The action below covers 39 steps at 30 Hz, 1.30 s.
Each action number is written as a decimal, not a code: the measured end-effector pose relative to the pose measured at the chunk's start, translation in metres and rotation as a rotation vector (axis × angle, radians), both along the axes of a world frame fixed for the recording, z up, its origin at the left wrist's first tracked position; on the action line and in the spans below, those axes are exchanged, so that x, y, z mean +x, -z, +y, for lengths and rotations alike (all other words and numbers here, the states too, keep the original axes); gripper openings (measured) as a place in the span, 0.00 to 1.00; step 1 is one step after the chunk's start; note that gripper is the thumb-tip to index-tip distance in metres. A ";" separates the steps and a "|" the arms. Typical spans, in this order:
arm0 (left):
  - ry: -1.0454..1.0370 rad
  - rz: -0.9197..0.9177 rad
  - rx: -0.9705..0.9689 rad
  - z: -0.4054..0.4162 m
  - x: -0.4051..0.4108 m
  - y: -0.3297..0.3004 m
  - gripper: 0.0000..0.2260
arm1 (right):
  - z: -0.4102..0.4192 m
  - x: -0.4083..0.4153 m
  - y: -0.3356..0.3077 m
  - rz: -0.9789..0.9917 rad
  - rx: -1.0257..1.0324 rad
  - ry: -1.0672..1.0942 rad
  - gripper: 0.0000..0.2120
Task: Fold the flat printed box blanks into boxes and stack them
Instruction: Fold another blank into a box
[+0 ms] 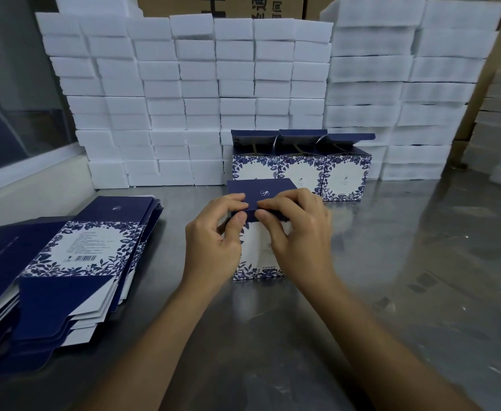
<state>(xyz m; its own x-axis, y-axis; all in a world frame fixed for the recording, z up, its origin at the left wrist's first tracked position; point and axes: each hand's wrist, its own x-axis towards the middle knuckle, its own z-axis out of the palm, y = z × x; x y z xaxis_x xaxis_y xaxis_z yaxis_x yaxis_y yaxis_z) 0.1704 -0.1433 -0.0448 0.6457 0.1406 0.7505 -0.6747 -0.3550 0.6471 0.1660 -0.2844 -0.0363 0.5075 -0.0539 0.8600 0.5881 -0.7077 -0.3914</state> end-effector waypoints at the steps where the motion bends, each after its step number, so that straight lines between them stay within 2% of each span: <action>1: 0.001 0.001 0.003 0.000 0.000 0.000 0.07 | -0.003 0.001 0.001 0.003 0.010 -0.015 0.06; 8: 0.003 0.003 0.023 -0.001 0.000 -0.001 0.05 | -0.004 0.005 -0.001 0.004 0.051 -0.055 0.03; 13: -0.038 0.002 0.059 0.000 -0.002 0.000 0.07 | -0.005 0.006 0.003 0.012 0.091 -0.094 0.06; 20: -0.116 -0.019 0.058 0.009 0.002 0.002 0.06 | -0.008 0.010 0.002 0.107 0.202 -0.163 0.03; 26: -0.120 -0.022 0.057 0.008 0.003 0.003 0.07 | -0.007 0.010 0.004 0.051 0.231 -0.142 0.03; 32: -0.108 -0.024 0.040 0.008 0.002 0.002 0.06 | -0.011 0.013 0.007 0.101 0.310 -0.168 0.03; 39: -0.100 -0.011 0.014 0.007 0.001 0.002 0.07 | -0.007 0.013 0.009 0.066 0.323 -0.146 0.03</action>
<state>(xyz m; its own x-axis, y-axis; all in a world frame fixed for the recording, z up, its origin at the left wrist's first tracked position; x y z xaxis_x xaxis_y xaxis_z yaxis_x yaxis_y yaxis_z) 0.1718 -0.1362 -0.0463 0.6205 0.1933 0.7600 -0.6429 -0.4296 0.6342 0.1792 -0.2910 -0.0454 0.5837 -0.2404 0.7756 0.6402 -0.4512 -0.6217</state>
